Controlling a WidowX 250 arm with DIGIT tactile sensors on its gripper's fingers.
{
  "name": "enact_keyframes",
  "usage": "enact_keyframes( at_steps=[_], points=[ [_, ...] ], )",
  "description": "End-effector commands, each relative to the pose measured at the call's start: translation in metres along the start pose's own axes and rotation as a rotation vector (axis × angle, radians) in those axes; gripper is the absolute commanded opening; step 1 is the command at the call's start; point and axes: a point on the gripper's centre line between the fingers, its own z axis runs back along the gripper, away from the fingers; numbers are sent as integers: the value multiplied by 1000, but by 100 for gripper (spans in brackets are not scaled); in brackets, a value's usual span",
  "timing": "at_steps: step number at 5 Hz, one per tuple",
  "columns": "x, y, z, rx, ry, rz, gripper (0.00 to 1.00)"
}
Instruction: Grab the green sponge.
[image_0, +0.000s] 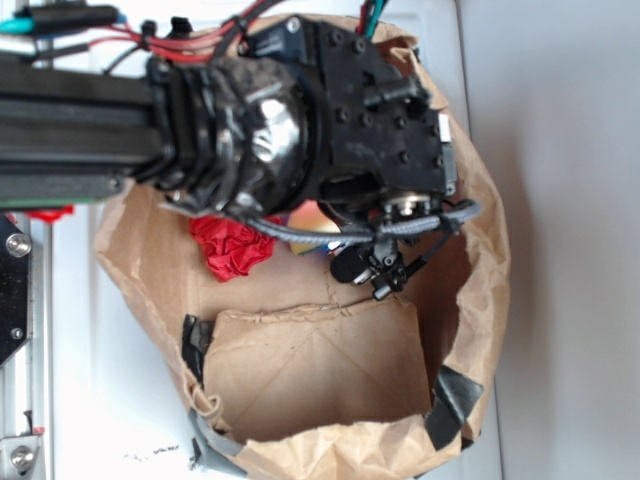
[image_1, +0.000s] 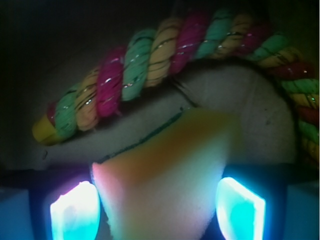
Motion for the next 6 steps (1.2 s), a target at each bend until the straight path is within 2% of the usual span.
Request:
enact_keyframes(
  at_steps=[1,2,4,6],
  points=[
    [23,14,2,13,-42,51,100],
    [21,13,-2,26,-32,59,0],
    [17,14,-1,50,-53,61,0],
    [5,15,45,57,-52,21,0]
  ],
)
